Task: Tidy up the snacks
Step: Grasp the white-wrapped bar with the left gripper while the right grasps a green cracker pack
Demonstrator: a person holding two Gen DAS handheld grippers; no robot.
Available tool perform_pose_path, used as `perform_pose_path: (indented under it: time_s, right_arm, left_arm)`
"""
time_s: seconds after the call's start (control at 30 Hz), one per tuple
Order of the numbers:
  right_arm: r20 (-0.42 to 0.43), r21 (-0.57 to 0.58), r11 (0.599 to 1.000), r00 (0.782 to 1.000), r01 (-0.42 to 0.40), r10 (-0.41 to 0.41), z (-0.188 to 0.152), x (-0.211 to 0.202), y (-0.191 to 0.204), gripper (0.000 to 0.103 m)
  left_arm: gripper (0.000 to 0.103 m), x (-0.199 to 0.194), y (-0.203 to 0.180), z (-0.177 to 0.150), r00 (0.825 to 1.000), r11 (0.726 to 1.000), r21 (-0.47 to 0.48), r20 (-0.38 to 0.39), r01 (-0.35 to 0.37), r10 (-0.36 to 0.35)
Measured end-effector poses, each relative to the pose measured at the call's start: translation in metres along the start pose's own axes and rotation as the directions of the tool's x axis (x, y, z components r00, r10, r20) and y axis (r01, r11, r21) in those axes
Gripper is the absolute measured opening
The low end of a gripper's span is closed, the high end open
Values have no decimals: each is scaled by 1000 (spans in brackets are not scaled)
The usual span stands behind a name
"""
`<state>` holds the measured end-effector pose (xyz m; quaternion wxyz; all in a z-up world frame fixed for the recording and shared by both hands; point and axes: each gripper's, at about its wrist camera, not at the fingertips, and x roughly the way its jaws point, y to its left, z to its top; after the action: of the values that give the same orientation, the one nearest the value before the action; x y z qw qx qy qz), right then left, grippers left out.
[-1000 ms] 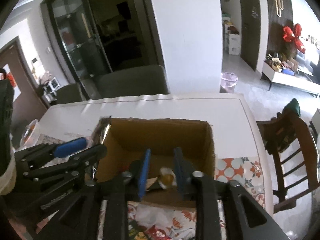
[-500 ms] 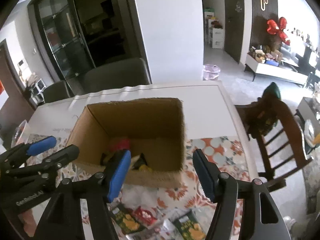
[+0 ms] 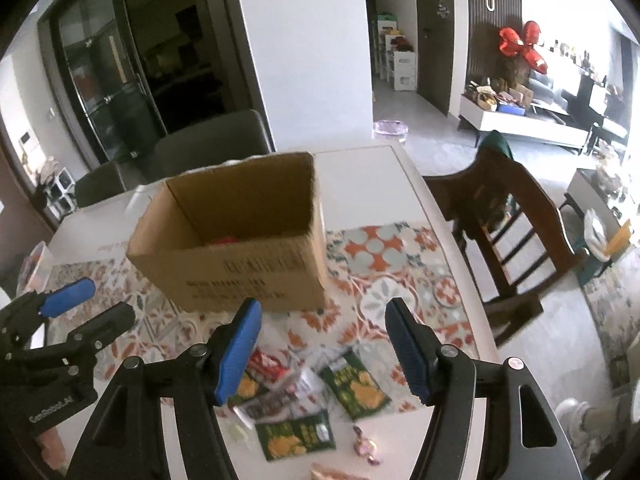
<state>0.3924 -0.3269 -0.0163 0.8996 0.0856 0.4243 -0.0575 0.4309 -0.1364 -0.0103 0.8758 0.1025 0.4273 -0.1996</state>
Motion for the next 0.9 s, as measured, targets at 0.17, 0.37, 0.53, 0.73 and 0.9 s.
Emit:
perform_pose_path:
  time_s: [0.17,0.37,0.53,0.73,0.9]
  right_arm:
    - [-78,-8,1000,997,2,-3,-20,11,-10,65]
    - [-167,-33,999,986,13,-18,-43,30,-24,65]
    - [-248,-75,997,969,-18,-1,-59,53,-28,65]
    - [-336,-113,992,942,-51,10,-73,84,-29,65]
    - [-366,-157,986,931,-63,1,-78,103,-28,65]
  left_arm:
    - [65,17,-18,-18,998,998,53,-59,28,-25]
    - [65,46,-36,-35,988,994,86,-141,71,-59]
    - [64,71,-48,-49,977,988,113,-200,104,-80]
    - [62,100,-59,-61,958,982,131,-270,139,-100]
    - [60,121,-65,-66,941,978,145,-323,151,-97]
